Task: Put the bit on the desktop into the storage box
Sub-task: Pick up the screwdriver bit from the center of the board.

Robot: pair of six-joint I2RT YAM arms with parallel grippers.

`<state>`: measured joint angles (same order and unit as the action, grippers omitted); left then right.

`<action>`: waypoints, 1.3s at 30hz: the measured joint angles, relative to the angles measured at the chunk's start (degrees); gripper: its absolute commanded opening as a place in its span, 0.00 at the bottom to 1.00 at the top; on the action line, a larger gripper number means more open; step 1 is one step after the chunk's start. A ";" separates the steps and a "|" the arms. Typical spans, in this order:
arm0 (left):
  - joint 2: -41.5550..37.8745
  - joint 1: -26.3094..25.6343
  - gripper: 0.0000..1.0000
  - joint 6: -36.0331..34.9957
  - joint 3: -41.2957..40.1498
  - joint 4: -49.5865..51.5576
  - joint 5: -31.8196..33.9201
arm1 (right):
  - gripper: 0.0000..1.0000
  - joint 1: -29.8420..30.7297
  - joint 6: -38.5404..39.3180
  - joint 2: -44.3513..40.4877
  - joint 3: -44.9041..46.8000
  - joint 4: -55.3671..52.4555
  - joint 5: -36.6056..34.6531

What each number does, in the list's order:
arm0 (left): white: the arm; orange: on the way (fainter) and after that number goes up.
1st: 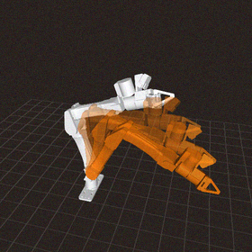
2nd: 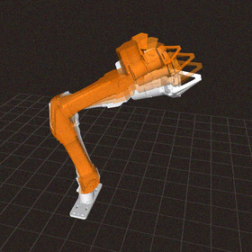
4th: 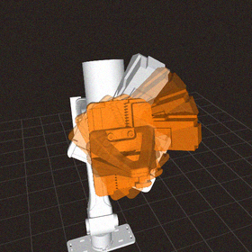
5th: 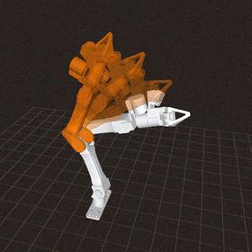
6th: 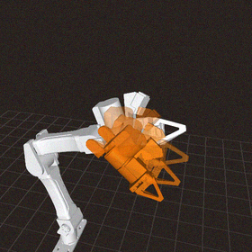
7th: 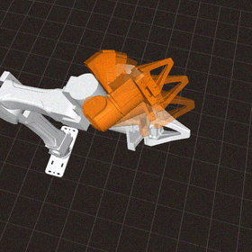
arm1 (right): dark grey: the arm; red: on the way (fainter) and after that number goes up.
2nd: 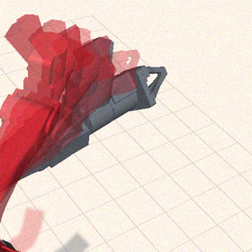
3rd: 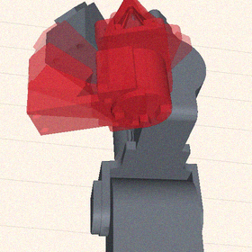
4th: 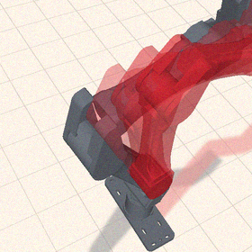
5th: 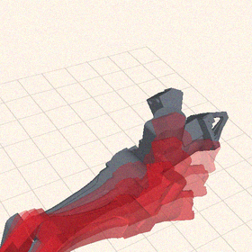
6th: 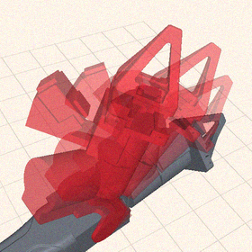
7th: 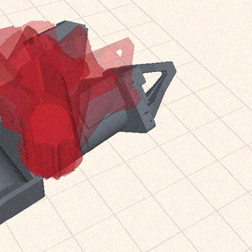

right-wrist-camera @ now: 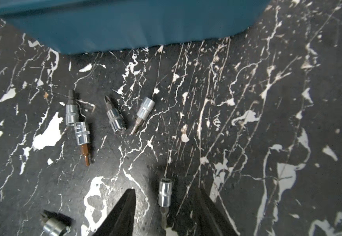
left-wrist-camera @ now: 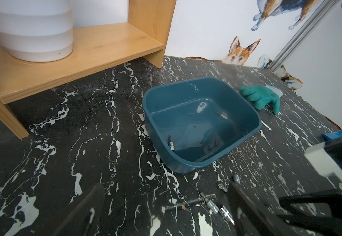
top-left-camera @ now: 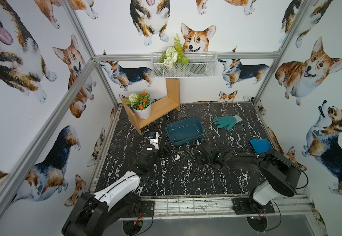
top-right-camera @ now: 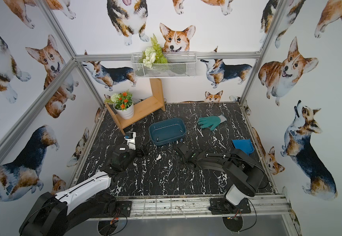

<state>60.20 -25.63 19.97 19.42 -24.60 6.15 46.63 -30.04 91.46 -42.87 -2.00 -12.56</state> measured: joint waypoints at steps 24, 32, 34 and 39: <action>-0.15 0.00 1.00 -0.07 0.00 0.02 -0.22 | 0.27 1.73 0.42 5.51 -5.07 -5.03 -4.96; -0.76 0.00 1.00 -0.07 -0.07 -0.04 -0.20 | 0.21 1.73 0.33 5.55 -5.20 -5.22 -4.94; -1.01 0.00 1.00 -0.07 -0.31 -0.11 -0.20 | 0.20 1.73 0.24 5.55 -5.20 -5.27 -4.94; -1.66 0.00 1.00 -0.11 -0.90 -0.44 -0.20 | 0.19 1.73 0.22 5.31 -5.22 -5.84 -4.92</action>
<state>58.54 -25.63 19.86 18.52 -25.04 5.96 48.36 -29.82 96.77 -48.10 -7.84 -17.47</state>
